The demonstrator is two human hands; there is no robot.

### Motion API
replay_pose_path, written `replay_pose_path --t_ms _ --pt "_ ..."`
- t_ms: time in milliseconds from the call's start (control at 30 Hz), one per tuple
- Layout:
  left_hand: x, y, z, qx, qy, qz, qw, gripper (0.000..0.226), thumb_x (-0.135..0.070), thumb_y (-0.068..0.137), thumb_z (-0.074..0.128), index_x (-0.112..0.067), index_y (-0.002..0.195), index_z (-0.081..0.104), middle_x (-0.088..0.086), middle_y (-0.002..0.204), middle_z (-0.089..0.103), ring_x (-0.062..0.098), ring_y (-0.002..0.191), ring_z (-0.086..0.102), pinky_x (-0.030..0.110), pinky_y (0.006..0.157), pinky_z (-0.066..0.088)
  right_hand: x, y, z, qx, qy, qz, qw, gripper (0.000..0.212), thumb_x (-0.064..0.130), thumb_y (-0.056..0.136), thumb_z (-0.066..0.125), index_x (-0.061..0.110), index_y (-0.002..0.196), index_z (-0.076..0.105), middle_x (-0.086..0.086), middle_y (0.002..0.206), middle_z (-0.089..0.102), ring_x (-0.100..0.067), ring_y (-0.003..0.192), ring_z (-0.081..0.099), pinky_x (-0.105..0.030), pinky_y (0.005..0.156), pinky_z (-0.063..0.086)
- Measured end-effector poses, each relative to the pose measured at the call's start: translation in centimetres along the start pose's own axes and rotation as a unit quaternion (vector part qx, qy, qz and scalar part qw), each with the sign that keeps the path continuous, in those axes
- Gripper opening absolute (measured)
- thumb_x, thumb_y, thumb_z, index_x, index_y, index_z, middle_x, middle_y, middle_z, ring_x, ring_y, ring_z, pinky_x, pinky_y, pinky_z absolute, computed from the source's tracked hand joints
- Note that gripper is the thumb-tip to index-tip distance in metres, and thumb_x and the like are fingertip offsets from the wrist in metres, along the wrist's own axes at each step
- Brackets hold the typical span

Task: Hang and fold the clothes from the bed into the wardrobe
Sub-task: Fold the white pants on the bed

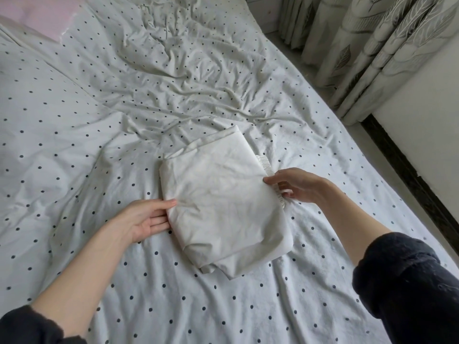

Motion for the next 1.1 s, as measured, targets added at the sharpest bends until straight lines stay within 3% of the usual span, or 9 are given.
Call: replay_pose_path --t_ms 67,167,300,400,533,700,833,967,1100 --pt "0.0 -0.3 -0.2 0.006 0.001 0.006 1.000 0.012 -0.002 0.085 0.063 -0.005 0.096 0.059 0.012 0.092 0.065 0.021 0.082 0.062 0.036 0.084 0.050 -0.1 -0.5 0.1 -0.018 0.013 -0.017 1.000 0.020 0.007 0.082 0.068 0.014 0.067 0.058 0.001 0.067 0.062 -0.013 0.067 0.056 -0.021 0.063 0.040" --pt "0.2 -1.6 -0.6 0.022 0.007 0.026 0.999 0.017 -0.002 0.083 0.063 -0.006 0.100 0.059 0.011 0.091 0.068 0.019 0.076 0.067 0.028 0.061 0.058 -0.5 -2.3 0.5 -0.038 0.021 -0.040 0.998 0.020 0.007 0.081 0.069 0.013 0.065 0.058 0.001 0.065 0.063 -0.013 0.066 0.057 -0.023 0.065 0.041" --pt "0.9 -3.7 -1.0 0.031 0.022 0.038 0.999 0.014 -0.001 0.083 0.063 -0.006 0.096 0.062 0.010 0.086 0.071 0.019 0.075 0.067 0.029 0.063 0.057 -1.2 -5.2 1.4 -0.043 0.045 -0.049 0.997 0.014 0.009 0.084 0.065 0.013 0.072 0.060 0.002 0.068 0.063 -0.013 0.067 0.056 -0.024 0.069 0.041" --pt "1.8 -5.6 -2.1 0.030 0.030 0.041 0.998 0.009 0.000 0.083 0.064 -0.005 0.091 0.063 0.010 0.079 0.071 0.018 0.066 0.068 0.023 0.049 0.055 -3.5 -7.6 3.1 -0.020 0.052 -0.031 0.998 0.013 0.012 0.087 0.063 0.014 0.074 0.061 0.006 0.058 0.059 -0.011 0.063 0.053 -0.024 0.067 0.040" --pt "4.0 -7.5 -3.9 0.036 0.061 0.035 0.997 0.012 0.002 0.082 0.064 -0.004 0.092 0.061 0.013 0.090 0.066 0.021 0.078 0.062 0.030 0.060 0.053 -7.5 -9.5 6.1 -0.017 0.098 -0.002 0.995 0.011 0.008 0.086 0.063 0.012 0.077 0.060 0.003 0.057 0.049 -0.010 0.052 0.044 -0.023 0.056 0.031" --pt "4.6 -10.2 -4.3 0.066 0.096 0.074 0.990 0.012 0.004 0.083 0.062 -0.004 0.091 0.061 0.012 0.088 0.067 0.022 0.077 0.064 0.037 0.081 0.051 -10.0 -14.1 7.7 -0.033 0.134 -0.031 0.990 0.014 0.008 0.087 0.062 0.012 0.074 0.059 0.004 0.054 0.055 -0.009 0.049 0.047 -0.024 0.055 0.029" --pt "3.5 -14.0 -1.3 0.120 0.141 0.123 0.975 0.011 0.001 0.084 0.063 -0.006 0.092 0.063 0.005 0.071 0.072 0.016 0.063 0.069 0.025 0.057 0.057 -11.0 -21.1 6.0 -0.088 0.178 -0.071 0.977 0.002 0.010 0.088 0.060 0.010 0.090 0.061 0.000 0.074 0.060 -0.010 0.062 0.055 -0.023 0.062 0.039" --pt "2.9 -19.6 5.1 0.212 0.182 0.171 0.945 0.018 -0.002 0.084 0.064 -0.003 0.102 0.064 0.012 0.088 0.069 0.021 0.077 0.065 0.024 0.054 0.057 -13.6 -31.1 2.7 -0.156 0.227 -0.133 0.952 0.011 0.013 0.087 0.060 0.009 0.096 0.062 -0.003 0.087 0.065 -0.014 0.074 0.059 -0.025 0.070 0.043" --pt "4.8 -27.1 14.1 0.317 0.256 0.207 0.889 0.013 -0.004 0.086 0.063 -0.006 0.099 0.064 0.007 0.083 0.070 0.018 0.072 0.065 0.021 0.054 0.056 -19.3 -42.7 -0.3 -0.242 0.282 -0.167 0.913 0.008 0.012 0.085 0.059 0.011 0.093 0.060 -0.002 0.085 0.066 -0.012 0.071 0.062 -0.022 0.066 0.044"
Point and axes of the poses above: each hand's wrist, its own y-axis towards the middle knuckle, its own z-axis out of the palm, x = y × z, the point moved 5 cm from there along y, towards the middle knuckle
